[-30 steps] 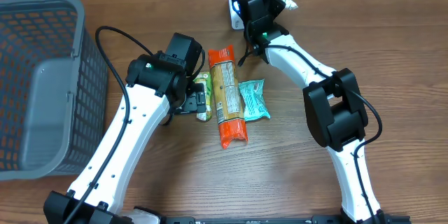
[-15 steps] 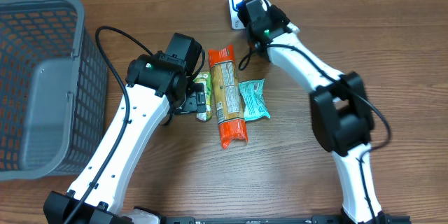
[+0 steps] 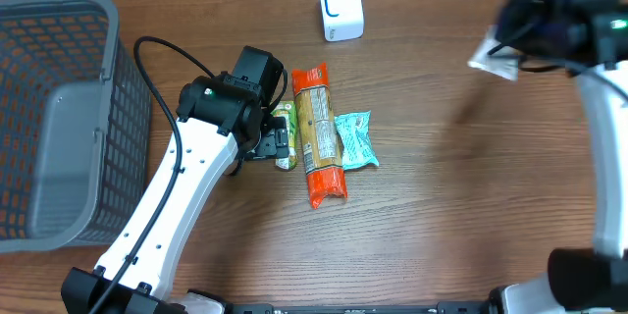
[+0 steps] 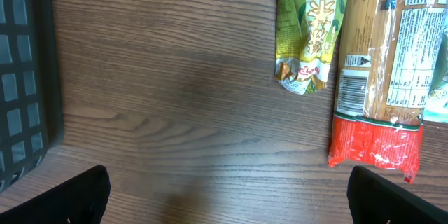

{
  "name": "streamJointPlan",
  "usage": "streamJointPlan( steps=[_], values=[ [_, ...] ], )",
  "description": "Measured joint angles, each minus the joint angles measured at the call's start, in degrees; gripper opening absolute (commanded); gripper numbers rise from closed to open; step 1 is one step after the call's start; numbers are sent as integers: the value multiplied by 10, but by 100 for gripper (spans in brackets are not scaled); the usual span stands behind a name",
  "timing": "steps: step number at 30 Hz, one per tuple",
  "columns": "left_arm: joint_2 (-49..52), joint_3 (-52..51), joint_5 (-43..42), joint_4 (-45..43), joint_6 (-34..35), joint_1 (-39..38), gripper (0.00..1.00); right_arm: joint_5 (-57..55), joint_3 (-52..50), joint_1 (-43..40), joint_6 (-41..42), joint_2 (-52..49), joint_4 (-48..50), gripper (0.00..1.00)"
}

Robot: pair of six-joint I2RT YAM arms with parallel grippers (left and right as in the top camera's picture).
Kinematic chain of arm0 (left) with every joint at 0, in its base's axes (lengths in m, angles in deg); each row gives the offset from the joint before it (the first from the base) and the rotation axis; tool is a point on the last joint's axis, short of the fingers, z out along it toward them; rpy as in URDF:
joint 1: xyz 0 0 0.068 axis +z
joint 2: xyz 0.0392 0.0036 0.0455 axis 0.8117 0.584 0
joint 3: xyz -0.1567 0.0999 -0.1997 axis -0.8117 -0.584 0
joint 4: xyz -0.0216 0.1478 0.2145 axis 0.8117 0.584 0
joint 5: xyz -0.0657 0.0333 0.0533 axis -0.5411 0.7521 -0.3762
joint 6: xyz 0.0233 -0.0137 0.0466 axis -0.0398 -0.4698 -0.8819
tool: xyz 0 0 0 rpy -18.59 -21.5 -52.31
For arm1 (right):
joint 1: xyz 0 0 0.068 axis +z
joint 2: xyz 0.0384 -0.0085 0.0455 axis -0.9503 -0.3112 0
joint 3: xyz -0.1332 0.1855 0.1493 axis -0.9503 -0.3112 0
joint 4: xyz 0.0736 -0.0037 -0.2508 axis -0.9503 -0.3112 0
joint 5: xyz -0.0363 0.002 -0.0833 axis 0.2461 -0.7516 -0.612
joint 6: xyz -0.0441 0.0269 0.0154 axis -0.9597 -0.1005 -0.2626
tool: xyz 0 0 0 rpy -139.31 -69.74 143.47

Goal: Scan the item barcode
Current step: 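Move the tube to the right table edge and set it down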

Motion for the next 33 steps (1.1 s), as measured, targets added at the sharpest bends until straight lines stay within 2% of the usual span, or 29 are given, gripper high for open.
streamJointPlan(
  steps=[10, 11, 12, 13, 15, 16, 17, 19, 25, 29, 33],
  values=[
    [0, 0, 0, 0, 0, 0, 99, 31, -282, -150, 195, -87, 159, 4],
    [0, 0, 0, 0, 0, 0, 99, 34, -303, -163, 208, -87, 172, 8],
    [0, 0, 0, 0, 0, 0, 100, 34, -318, -175, 218, -87, 184, 19],
    [0, 0, 0, 0, 0, 0, 100, 33, -329, -184, 226, -87, 194, 38],
    [0, 0, 0, 0, 0, 0, 99, 31, -342, -193, 230, -87, 202, 64],
    [0, 0, 0, 0, 0, 0, 99, 31, -342, -193, 226, -87, 202, 73],
    [0, 0, 0, 0, 0, 0, 100, 32, -342, -191, 216, -86, 204, 78],
    [0, 0, 0, 0, 0, 0, 99, 31, -342, -188, 188, -83, 197, 82],
    [0, 0, 0, 0, 0, 0, 99, 54, -313, -184, 92, -82, 108, 84],
    [0, 0, 0, 0, 0, 0, 100, 130, -240, -168, -2, -81, 52, 89],
    [0, 0, 0, 0, 0, 0, 99, 215, -200, -109, -92, -75, 48, 93]
  ],
)
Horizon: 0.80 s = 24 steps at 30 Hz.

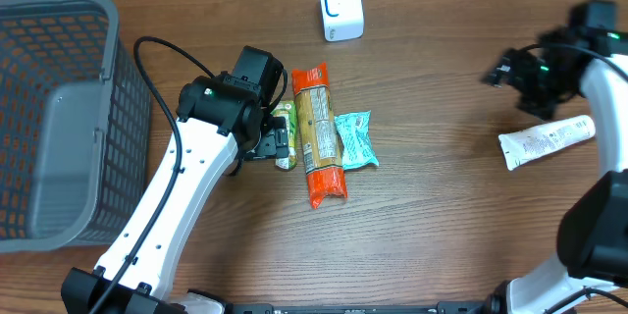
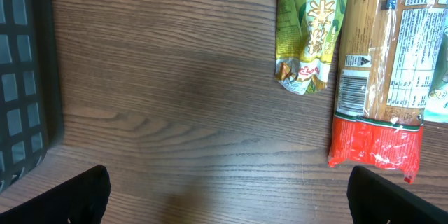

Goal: Scan the item barcode
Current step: 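Move the tube to the right table edge and set it down, then grasp the mint-green wrapped packet with the right gripper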

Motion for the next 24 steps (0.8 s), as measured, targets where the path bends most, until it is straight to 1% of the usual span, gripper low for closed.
streamJointPlan(
  steps=[4, 7, 12, 14, 15, 18, 21, 22, 24],
  values=[
    [0, 0, 0, 0, 0, 0, 100, 39, -3, 94, -59, 1, 14, 93],
    [0, 0, 0, 0, 0, 0, 100, 52, -8, 167, -81, -1, 31, 93],
    [0, 0, 0, 0, 0, 0, 100, 61, -11, 251, -98, -39, 45, 88],
    [0, 0, 0, 0, 0, 0, 99, 60, -14, 272, -102, -65, 45, 82],
    [0, 0, 0, 0, 0, 0, 99, 59, -17, 281, -104, -80, 46, 77],
    [0, 0, 0, 0, 0, 0, 99, 57, -26, 295, -104, -118, 48, 75],
    [0, 0, 0, 0, 0, 0, 99, 50, -38, 302, -105, -151, 58, 69],
    [0, 0, 0, 0, 0, 0, 100, 47, -42, 303, -106, -159, 61, 66],
    [0, 0, 0, 0, 0, 0, 99, 42, -50, 303, -107, -170, 63, 55]
  ],
)
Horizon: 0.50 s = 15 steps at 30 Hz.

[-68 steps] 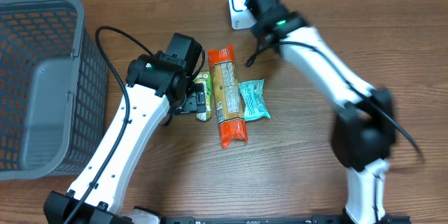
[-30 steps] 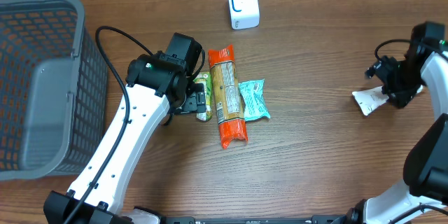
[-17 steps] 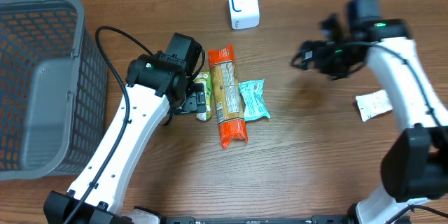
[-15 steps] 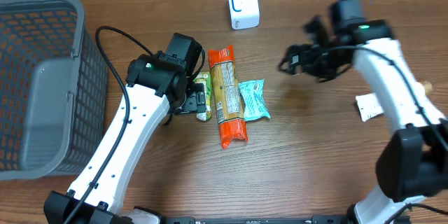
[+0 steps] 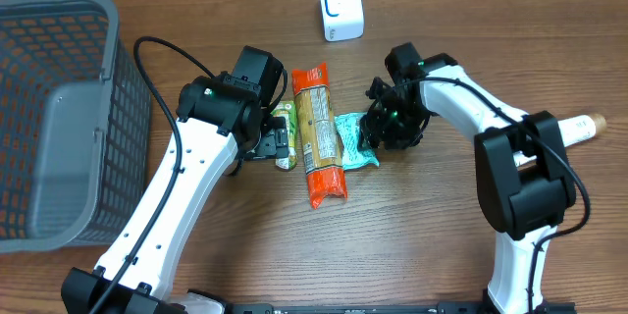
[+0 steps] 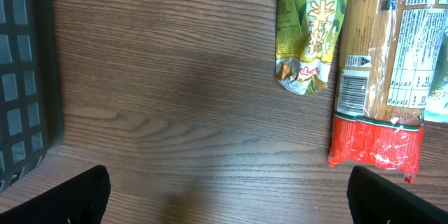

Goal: Scan the item barcode
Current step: 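Grasp the mint-green wrapped packet with the right gripper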

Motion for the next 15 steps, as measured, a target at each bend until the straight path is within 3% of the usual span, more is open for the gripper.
streamJointPlan(
  steps=[8, 15],
  values=[
    [0, 0, 0, 0, 0, 0, 100, 8, -2, 0, 6, -2, 6, 5],
    [0, 0, 0, 0, 0, 0, 99, 20, -2, -2, 15, -2, 3, 4]
  ],
)
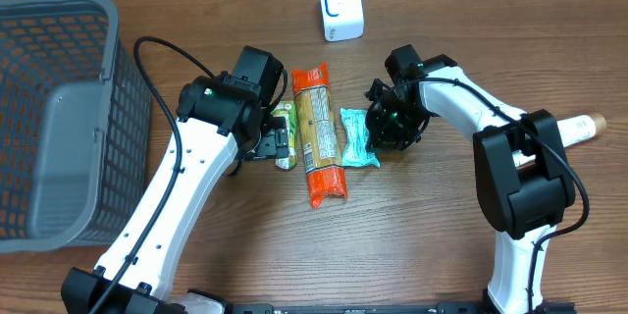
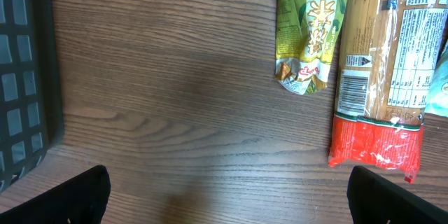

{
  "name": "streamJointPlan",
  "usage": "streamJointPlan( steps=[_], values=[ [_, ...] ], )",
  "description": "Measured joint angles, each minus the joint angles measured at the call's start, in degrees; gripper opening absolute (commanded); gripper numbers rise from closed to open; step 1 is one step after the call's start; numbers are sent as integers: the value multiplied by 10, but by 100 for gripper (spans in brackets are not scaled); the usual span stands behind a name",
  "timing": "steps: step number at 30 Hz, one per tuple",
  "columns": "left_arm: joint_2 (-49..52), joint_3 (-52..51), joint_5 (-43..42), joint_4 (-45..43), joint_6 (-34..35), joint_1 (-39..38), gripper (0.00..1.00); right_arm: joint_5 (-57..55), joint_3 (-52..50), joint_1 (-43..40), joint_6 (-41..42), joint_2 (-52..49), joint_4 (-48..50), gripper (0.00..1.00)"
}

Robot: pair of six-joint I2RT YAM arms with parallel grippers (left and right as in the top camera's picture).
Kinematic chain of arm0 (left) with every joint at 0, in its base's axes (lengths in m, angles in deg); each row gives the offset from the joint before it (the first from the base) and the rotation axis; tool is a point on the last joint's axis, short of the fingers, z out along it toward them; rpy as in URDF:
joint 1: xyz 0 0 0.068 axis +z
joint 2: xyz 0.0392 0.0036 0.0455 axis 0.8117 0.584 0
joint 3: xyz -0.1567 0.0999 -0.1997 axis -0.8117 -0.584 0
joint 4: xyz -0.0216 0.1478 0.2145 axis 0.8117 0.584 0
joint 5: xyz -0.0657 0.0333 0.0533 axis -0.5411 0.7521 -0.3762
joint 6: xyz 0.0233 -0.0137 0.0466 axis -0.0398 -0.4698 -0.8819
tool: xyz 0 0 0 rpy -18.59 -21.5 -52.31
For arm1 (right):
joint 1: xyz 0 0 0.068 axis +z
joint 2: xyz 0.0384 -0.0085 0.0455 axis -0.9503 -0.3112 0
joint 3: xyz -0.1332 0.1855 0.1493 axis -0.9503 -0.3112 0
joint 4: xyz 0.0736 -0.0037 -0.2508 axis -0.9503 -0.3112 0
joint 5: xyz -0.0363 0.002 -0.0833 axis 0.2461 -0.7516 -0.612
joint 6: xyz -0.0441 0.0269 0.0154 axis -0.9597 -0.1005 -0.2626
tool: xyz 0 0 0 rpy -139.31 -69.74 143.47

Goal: Scan the item barcode
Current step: 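Grasp the mint-green wrapped packet with the right gripper, then drag the packet rightward and release it on the table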

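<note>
A white barcode scanner (image 1: 340,7) stands at the back of the table. In the middle lie a green tea packet (image 1: 285,133), a long pasta pack (image 1: 319,135) with orange ends, and a teal packet (image 1: 355,137). My right gripper (image 1: 389,128) is down at the teal packet's right edge; its fingers are hidden under the wrist. My left gripper (image 2: 227,203) hangs open over bare wood left of the green tea packet (image 2: 311,31). The pasta pack (image 2: 378,77) shows its barcode (image 2: 352,91) in the left wrist view.
A grey mesh basket (image 1: 59,108) fills the left side and shows as a dark edge (image 2: 24,77) in the left wrist view. A white tube (image 1: 581,128) lies at the far right, partly behind my right arm.
The teal packet has shifted and turned slightly under my right gripper, which stays at its right edge. My left arm has not moved.
My right gripper held the white tube in the air at the far right. Then the tube lay on the table with the gripper off it. Then the gripper was at the teal packet, which has now shifted slightly. My left gripper stayed open throughout.
</note>
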Motion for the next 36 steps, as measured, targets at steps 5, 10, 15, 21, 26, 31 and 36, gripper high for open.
streamJointPlan(
  steps=[5, 10, 15, 21, 26, 31, 36],
  values=[
    [0, 0, 0, 0, 0, 0, 99, -73, 0, -9, 39, 25, -30, 4],
    [0, 0, 0, 0, 0, 0, 100, -240, 0, -18, 107, 113, -89, 4],
    [0, 0, 0, 0, 0, 0, 100, -423, 7, 4, 207, 180, -197, 4],
    [0, 0, 0, 0, 0, 0, 100, -557, 8, 24, 275, 116, -242, 4],
    [0, 0, 0, 0, 0, 0, 100, -635, 8, 32, 291, 24, -291, 4],
    [0, 0, 0, 0, 0, 0, 100, -664, 8, 75, 294, -11, -262, 32],
    [0, 0, 0, 0, 0, 0, 100, -632, 9, 148, 255, -11, -209, 70]
  ],
)
